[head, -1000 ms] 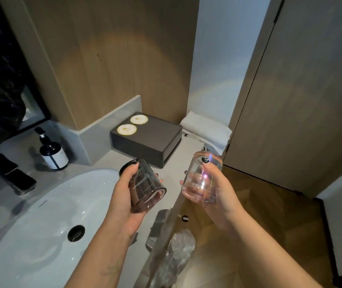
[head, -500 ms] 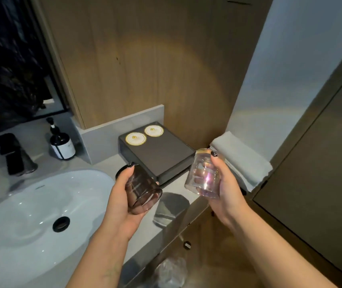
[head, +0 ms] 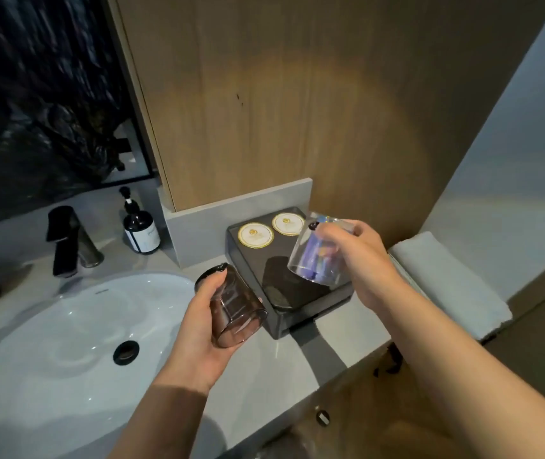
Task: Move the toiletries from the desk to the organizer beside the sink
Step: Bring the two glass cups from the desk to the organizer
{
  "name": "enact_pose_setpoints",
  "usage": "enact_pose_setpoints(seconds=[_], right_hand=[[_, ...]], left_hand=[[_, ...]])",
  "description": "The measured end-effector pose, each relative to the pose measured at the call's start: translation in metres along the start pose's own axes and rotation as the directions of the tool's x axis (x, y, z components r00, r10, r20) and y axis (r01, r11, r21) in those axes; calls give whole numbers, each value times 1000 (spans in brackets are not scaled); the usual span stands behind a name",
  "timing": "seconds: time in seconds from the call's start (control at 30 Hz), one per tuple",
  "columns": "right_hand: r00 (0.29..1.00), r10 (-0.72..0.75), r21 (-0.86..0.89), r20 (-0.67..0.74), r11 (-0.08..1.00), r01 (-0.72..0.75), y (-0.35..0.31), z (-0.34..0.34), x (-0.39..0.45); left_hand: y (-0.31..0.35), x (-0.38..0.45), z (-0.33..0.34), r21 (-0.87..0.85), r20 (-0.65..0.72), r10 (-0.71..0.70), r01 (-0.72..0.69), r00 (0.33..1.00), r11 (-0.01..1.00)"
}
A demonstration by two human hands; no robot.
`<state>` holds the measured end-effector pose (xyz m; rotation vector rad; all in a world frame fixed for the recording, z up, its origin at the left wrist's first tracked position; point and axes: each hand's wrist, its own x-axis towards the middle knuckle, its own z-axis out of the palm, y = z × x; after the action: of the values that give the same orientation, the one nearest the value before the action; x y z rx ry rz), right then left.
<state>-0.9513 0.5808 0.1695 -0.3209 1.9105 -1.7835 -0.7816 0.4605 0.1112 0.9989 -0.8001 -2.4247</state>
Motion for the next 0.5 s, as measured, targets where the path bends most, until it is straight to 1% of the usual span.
enact_pose_setpoints(seconds=[0.1, 0.2, 0.27, 0.37, 0.5], right_hand=[[995, -96, -86, -10, 992, 95, -12, 17, 27], [986, -166, -189, 16, 968, 166, -19, 33, 54], [982, -189, -232, 19, 954, 188, -20, 43, 70], [980, -198, -304, 26, 932, 196, -17, 55, 96], [973, -210, -356, 100, 905, 232, -6, 67, 133]], left_hand=[[15, 22, 1, -9, -1, 3, -3, 1000, 1000], [31, 41, 4, -2, -8, 6, -6, 1000, 1000], [38, 51, 6, -19, -33, 8, -9, 999, 1000], [44, 64, 7, -92, -74, -1, -6, 997, 996], [46, 77, 11, -120, -95, 43, -54, 995, 991]])
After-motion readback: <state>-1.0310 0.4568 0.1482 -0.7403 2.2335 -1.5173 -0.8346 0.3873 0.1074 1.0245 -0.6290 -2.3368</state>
